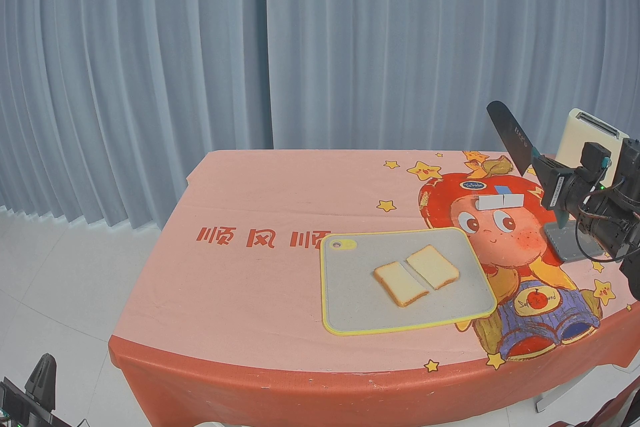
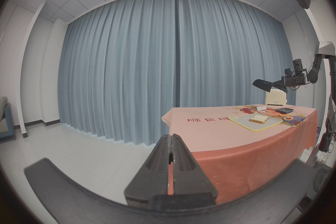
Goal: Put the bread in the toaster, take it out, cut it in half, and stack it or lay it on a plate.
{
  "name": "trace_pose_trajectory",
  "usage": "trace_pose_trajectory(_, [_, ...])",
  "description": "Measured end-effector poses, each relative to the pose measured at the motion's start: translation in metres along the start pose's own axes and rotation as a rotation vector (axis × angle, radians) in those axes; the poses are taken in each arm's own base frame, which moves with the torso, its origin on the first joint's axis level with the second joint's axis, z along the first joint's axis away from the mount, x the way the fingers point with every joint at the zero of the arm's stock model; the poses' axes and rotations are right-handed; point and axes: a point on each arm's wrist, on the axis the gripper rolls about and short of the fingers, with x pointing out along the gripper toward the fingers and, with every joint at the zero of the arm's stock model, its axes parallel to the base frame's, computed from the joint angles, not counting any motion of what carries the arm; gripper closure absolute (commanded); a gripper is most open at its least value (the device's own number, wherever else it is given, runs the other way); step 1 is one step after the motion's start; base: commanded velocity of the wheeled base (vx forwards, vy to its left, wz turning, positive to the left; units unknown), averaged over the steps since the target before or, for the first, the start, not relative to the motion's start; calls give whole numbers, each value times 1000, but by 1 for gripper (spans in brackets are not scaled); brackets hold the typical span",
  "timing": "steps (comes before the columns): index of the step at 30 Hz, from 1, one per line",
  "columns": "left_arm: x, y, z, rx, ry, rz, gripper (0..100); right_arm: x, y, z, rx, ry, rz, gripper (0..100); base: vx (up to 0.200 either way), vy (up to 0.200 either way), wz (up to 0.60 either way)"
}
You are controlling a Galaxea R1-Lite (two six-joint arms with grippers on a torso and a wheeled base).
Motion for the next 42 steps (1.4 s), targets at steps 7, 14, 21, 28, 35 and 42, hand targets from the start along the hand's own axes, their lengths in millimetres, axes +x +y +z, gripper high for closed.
trace_pose_trajectory(7, [0,0,0,0,0,0,100,9,-10,-8,6,34,-12,100,0,0,0])
trace_pose_trajectory(14, [0,0,0,0,0,-1,100,21,-18,-21,9,87,-33,100,0,0,0])
trace_pose_trajectory(21, [0,0,0,0,0,0,100,26,-25,-29,32,121,-26,100,0,0,0])
trace_pose_trajectory(28, [0,0,0,0,0,0,100,26,-36,-34,45,143,-51,100,0,0,0])
trace_pose_trajectory(35, [0,0,0,0,0,0,100,22,-44,-42,55,176,-53,100,0,0,0])
trace_pose_trajectory(42, [0,0,0,0,0,0,100,20,-46,-49,54,203,-61,100,0,0,0])
